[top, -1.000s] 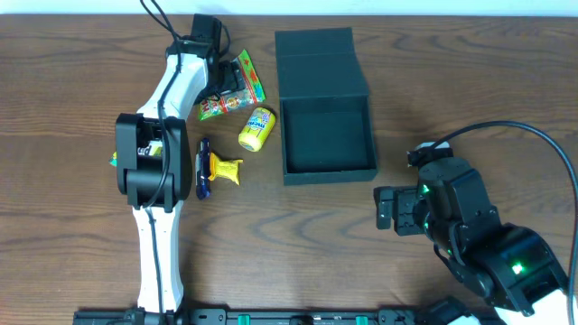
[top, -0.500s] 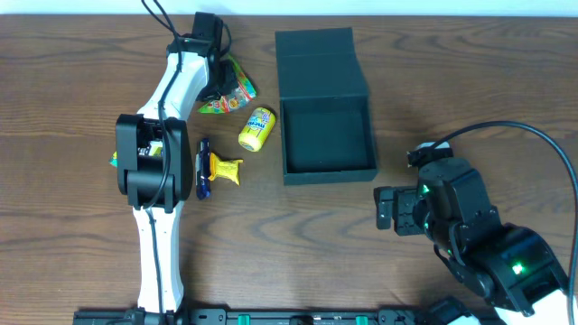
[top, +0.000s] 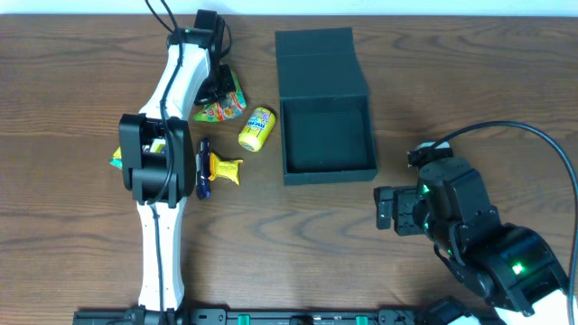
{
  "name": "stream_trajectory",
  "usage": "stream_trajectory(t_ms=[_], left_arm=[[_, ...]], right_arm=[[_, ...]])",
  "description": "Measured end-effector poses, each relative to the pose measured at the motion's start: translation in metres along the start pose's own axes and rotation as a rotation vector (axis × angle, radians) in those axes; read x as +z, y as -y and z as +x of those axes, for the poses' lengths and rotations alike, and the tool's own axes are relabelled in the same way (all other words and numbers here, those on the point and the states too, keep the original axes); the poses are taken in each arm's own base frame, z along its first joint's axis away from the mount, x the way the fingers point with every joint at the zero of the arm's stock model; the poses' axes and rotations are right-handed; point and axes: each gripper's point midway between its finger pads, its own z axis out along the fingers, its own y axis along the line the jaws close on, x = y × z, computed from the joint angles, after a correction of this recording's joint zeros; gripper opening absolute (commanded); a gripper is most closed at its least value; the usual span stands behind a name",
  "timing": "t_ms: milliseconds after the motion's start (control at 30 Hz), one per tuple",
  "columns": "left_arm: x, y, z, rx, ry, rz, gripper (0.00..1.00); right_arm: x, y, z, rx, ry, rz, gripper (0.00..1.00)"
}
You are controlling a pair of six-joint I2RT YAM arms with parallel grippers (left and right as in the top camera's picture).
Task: Pack container
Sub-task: 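Grasp the Haribo bag with the left gripper and lift it, then carry the Haribo bag into the black box and release it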
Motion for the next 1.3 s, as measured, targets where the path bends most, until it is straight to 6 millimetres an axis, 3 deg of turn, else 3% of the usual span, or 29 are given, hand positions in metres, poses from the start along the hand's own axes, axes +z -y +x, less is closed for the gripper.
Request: stream_trajectory(t_ms=[200,467,533,700,833,1067,1300], left_arm=[[-0.029,-0.002,-0.012,0.070,0.018,-0.026,0.06],[-0.109,0.005,-0.041,0.187,0.167,0.007,0.06],[-0.130,0.008,-0.042,0.268,0.199,0.016,0.06],[-0.156,0.029,-0.034,0.475,0.237,0.058,0.06],[-0.163,0.059,-0.013,0.683,0.217,0.155,0.06],[-0.169,0.103,0.044,1.082,0.138,0.344,0.06],[-0.175,0.144,0.082,1.313,0.142,0.419,0.06]], right_arm=[[0.000,0.000,0.000,0.000,0.000,0.000,0.99],[0.000,0.000,0.000,0.000,0.000,0.000,0.99],[0.000,0.000,0.000,0.000,0.000,0.000,0.99],[0.000,0.000,0.000,0.000,0.000,0.000,0.99],[0.000,0.000,0.000,0.000,0.000,0.000,0.99],[0.000,0.000,0.000,0.000,0.000,0.000,0.99],[0.000,0.000,0.000,0.000,0.000,0.000,0.99]])
